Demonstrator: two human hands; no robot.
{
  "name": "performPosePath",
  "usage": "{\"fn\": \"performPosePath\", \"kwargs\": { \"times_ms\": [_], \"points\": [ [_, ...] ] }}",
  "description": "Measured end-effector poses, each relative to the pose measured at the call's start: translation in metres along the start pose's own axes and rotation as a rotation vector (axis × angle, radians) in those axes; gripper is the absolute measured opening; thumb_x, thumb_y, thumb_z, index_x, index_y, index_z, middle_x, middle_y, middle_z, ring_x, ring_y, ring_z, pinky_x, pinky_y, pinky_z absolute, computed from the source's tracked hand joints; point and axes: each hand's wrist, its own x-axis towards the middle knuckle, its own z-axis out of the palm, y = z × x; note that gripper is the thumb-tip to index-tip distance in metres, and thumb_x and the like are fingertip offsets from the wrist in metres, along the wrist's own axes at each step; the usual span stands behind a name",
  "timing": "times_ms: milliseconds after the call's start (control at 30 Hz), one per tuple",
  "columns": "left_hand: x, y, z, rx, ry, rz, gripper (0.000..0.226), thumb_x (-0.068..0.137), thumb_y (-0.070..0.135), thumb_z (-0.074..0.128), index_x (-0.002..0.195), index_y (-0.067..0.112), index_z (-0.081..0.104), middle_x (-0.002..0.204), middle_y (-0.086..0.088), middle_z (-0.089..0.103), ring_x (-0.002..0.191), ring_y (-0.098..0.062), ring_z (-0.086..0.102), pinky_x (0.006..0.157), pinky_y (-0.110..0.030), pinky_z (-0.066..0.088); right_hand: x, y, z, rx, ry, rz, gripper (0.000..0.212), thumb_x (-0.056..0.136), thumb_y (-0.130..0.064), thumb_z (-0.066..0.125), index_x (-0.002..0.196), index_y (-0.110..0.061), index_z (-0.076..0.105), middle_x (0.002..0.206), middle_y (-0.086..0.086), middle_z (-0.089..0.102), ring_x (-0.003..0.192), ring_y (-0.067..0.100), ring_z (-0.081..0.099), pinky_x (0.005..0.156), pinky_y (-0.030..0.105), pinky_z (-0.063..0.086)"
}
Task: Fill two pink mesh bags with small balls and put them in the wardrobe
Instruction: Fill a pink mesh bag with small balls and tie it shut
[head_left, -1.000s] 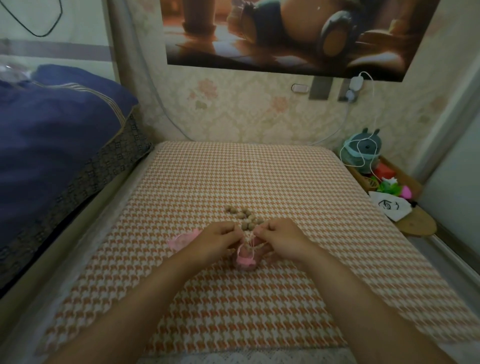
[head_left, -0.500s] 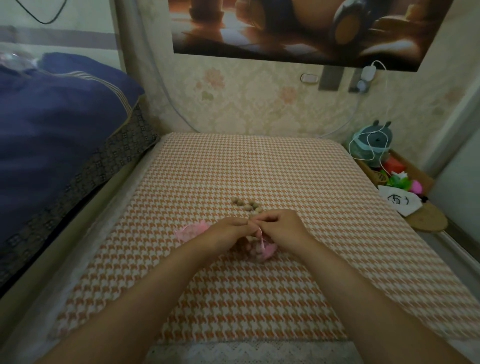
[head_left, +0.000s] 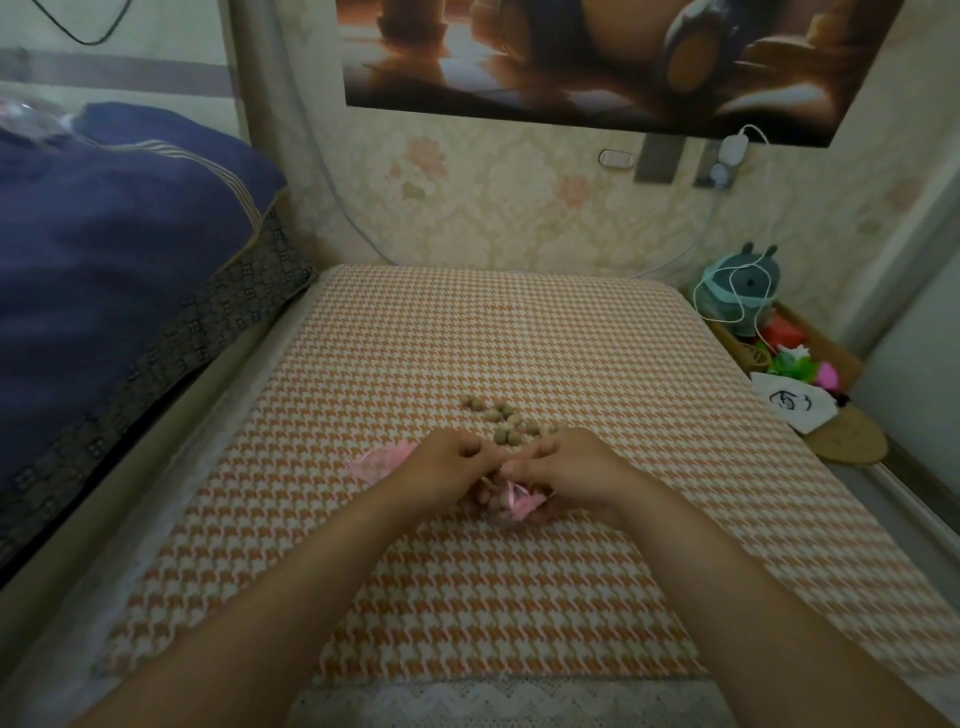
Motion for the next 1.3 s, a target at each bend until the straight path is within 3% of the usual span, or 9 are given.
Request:
{"fn": "performPosePath", "kwargs": {
  "times_ms": [100, 233, 367, 500, 800, 967, 1133, 1200, 1300],
  "points": [
    [0.000, 0.001, 0.000, 0.054, 0.034, 0.012, 0.028, 0.088, 0.033, 0.069, 0.079, 0.008, 0.078, 0.072, -0.017, 0.074, 0.058, -0.017, 0.065, 0.063, -0.031, 0.052, 0.002, 0.001, 0.000, 0.004, -0.032, 0.033, 0.015, 0.087, -0.004, 0.073, 0.099, 0.005, 0.075, 0.076, 0.015, 0.072, 0.057, 0.020, 0.068, 0.049, 0.029, 0.056],
    [0.000, 0.003, -0.002, 0.104, 0.102, -0.024, 0.037, 0.091, 0.039, 0.063, 0.079, 0.006, 0.077, 0.073, -0.011, 0.075, 0.060, -0.023, 0.070, 0.070, -0.038, 0.057, 0.005, 0.001, 0.003, 0.113, -0.040, 0.106, 0.009, 0.092, -0.007, 0.068, 0.088, 0.000, 0.072, 0.071, 0.014, 0.069, 0.055, 0.019, 0.063, 0.049, 0.030, 0.056],
    [-0.005, 0.006, -0.011, 0.287, 0.042, 0.020, 0.017, 0.087, 0.025, 0.069, 0.091, 0.011, 0.078, 0.092, -0.002, 0.076, 0.081, -0.013, 0.071, 0.081, -0.031, 0.058, 0.011, 0.002, 0.003, 0.315, 0.005, 0.195, 0.013, 0.097, -0.008, 0.060, 0.086, -0.002, 0.063, 0.069, 0.012, 0.062, 0.056, 0.021, 0.056, 0.043, 0.027, 0.054],
    [-0.015, 0.011, -0.018, 0.356, -0.028, 0.022, 0.034, 0.074, 0.029, 0.083, 0.105, 0.021, 0.074, 0.090, 0.010, 0.072, 0.078, 0.002, 0.066, 0.071, -0.009, 0.051, 0.017, 0.004, 0.006, 0.426, 0.041, 0.255, 0.017, 0.098, -0.005, 0.057, 0.083, -0.001, 0.061, 0.067, 0.012, 0.057, 0.054, 0.017, 0.052, 0.039, 0.025, 0.053],
    [-0.002, -0.006, -0.012, 0.475, 0.256, 0.103, 0.024, 0.080, 0.038, 0.078, 0.090, 0.016, 0.076, 0.075, 0.013, 0.066, 0.069, 0.002, 0.058, 0.064, -0.014, 0.044, 0.020, 0.006, 0.006, 0.580, 0.111, 0.246, 0.015, 0.100, -0.009, 0.056, 0.089, -0.003, 0.064, 0.066, 0.008, 0.064, 0.051, 0.016, 0.062, 0.050, 0.031, 0.061],
    [0.005, -0.007, -0.011, 0.552, 0.305, 0.087, 0.031, 0.080, 0.050, 0.073, 0.076, 0.019, 0.074, 0.061, 0.012, 0.062, 0.059, 0.003, 0.054, 0.052, -0.010, 0.032, 0.010, 0.006, 0.009, 0.369, 0.214, 0.153, 0.010, 0.093, -0.007, 0.064, 0.083, -0.005, 0.067, 0.070, 0.009, 0.067, 0.058, 0.018, 0.066, 0.052, 0.033, 0.060],
    [0.007, -0.007, -0.008, 0.584, 0.287, 0.065, 0.029, 0.085, 0.045, 0.069, 0.079, 0.017, 0.073, 0.073, 0.006, 0.069, 0.071, -0.009, 0.062, 0.063, -0.024, 0.043, 0.012, 0.017, 0.014, -0.268, 0.477, -0.321, 0.018, 0.080, -0.022, 0.081, 0.065, -0.028, 0.071, 0.073, -0.010, 0.071, 0.065, 0.006, 0.067, 0.061, 0.020, 0.055],
    [0.007, -0.006, -0.008, 0.582, 0.271, 0.060, 0.027, 0.086, 0.043, 0.069, 0.081, 0.017, 0.074, 0.075, 0.003, 0.071, 0.074, -0.012, 0.064, 0.066, -0.025, 0.044, 0.015, 0.021, 0.016, -0.450, 0.445, -0.541, 0.016, 0.080, -0.025, 0.081, 0.068, -0.027, 0.070, 0.084, -0.013, 0.068, 0.078, 0.003, 0.064, 0.069, 0.018, 0.052],
    [0.007, -0.005, -0.011, 0.577, 0.243, 0.059, 0.024, 0.085, 0.041, 0.070, 0.082, 0.017, 0.074, 0.077, 0.003, 0.072, 0.076, -0.012, 0.065, 0.070, -0.028, 0.050, 0.019, 0.027, 0.018, -0.564, 0.388, -0.649, 0.015, 0.081, -0.018, 0.078, 0.073, -0.028, 0.071, 0.090, -0.014, 0.066, 0.083, 0.003, 0.062, 0.076, 0.020, 0.051]
  ]
}}
